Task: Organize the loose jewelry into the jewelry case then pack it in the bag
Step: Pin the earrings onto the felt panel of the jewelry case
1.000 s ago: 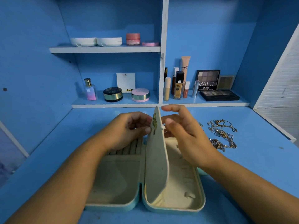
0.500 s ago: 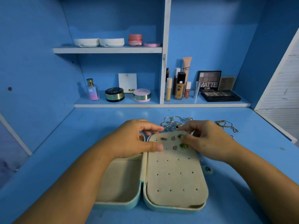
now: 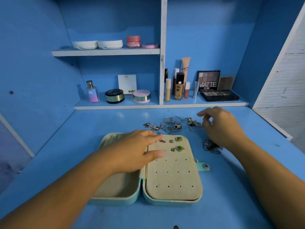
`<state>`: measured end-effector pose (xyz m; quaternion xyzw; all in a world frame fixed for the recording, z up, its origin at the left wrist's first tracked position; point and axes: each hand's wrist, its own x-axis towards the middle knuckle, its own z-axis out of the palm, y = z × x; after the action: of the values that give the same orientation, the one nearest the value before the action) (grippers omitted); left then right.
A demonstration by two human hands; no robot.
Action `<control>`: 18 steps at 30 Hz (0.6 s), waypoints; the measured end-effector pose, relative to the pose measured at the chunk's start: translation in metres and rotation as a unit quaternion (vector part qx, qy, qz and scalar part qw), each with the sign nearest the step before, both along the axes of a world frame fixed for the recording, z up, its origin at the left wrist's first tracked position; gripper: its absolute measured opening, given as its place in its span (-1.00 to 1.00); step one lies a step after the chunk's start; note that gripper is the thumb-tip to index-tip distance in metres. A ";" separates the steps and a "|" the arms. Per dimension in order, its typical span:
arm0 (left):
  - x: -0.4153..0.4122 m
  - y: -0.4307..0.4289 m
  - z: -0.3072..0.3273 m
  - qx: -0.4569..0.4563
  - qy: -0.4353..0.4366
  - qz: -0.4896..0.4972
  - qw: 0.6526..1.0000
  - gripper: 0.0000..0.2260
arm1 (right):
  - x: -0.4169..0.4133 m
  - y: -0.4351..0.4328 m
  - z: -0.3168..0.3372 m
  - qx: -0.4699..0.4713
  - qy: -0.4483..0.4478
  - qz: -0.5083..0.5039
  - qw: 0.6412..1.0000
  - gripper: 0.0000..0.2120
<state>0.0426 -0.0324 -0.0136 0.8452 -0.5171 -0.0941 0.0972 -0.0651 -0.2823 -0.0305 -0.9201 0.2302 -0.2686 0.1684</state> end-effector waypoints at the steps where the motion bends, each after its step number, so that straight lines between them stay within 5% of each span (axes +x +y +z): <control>1: -0.001 0.002 -0.002 -0.008 -0.010 -0.004 1.000 -0.48 | 0.000 -0.007 0.000 -0.005 -0.001 -0.024 1.000 -0.74; 5: 0.003 0.008 -0.006 -0.081 -0.038 0.013 0.996 -0.49 | -0.001 -0.022 -0.001 -0.015 0.027 -0.072 0.997 -0.74; 18: 0.010 0.008 -0.008 -0.106 -0.013 0.018 0.994 -0.34 | 0.013 -0.023 -0.006 -0.025 0.078 -0.022 0.996 -0.79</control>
<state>0.0522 -0.0242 -0.0217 0.8407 -0.5098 -0.0260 0.1809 -0.0521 -0.3055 -0.0361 -0.9367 0.2563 -0.2055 0.1211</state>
